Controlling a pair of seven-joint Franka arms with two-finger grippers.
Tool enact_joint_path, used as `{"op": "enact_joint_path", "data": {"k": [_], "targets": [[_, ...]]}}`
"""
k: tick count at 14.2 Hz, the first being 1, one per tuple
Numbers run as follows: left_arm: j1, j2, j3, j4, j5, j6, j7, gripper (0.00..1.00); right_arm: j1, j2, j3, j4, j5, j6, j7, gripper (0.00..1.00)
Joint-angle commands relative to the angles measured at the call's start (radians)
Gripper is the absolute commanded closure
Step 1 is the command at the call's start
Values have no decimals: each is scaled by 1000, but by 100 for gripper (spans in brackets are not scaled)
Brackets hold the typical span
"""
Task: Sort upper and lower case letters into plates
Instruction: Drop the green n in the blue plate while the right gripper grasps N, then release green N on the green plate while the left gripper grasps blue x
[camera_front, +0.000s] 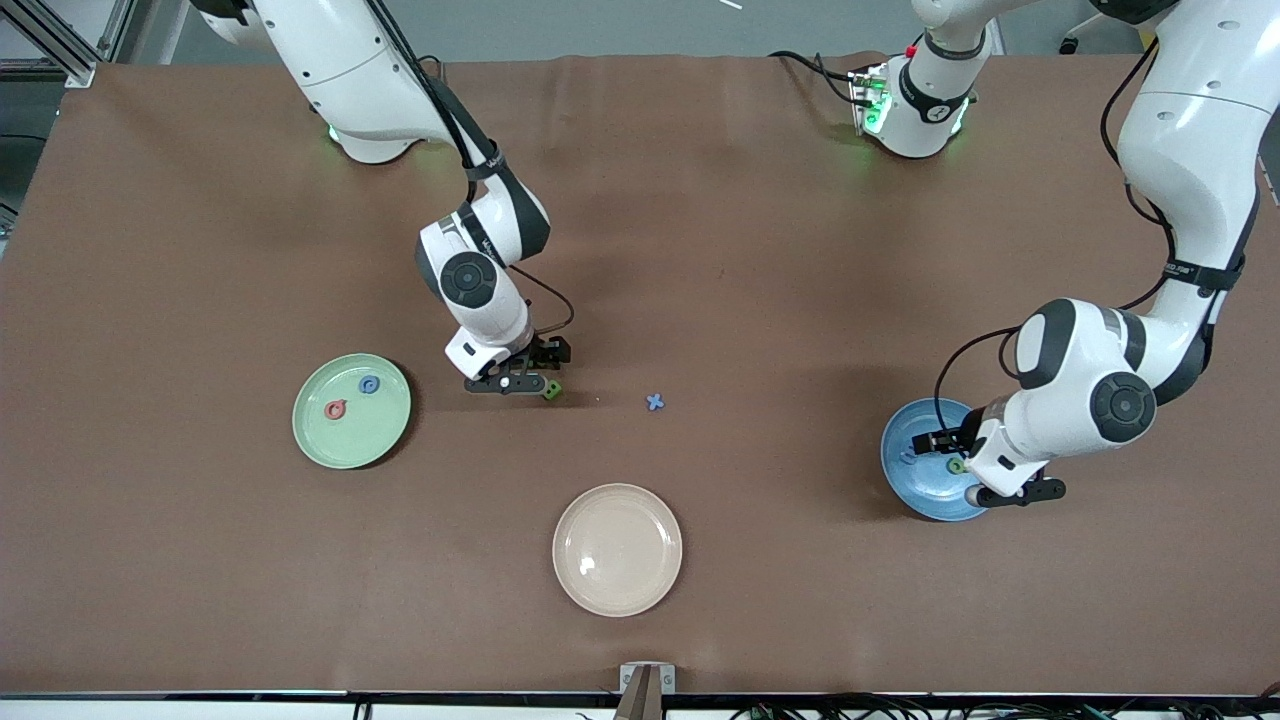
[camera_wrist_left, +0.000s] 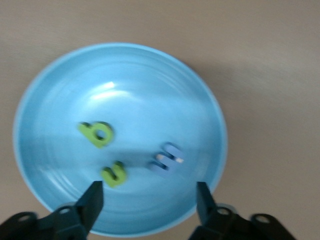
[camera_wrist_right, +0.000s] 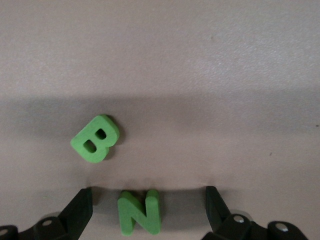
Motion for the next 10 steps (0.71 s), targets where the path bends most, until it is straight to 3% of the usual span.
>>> {"op": "enact_joint_path", "data": {"k": [1,7,10], "targets": [[-118,-51,-17,-5,16,-64,-147,0,23,-22,-8,-36,1,10,23,12],[-344,-31,-15,7,16,-29,-497,0,28,-29,-8,-38,0,-1,23,52],[-434,24,-13,45,9,11,-642,0,23,-27,-8,-36,0,-1,23,75]]}}
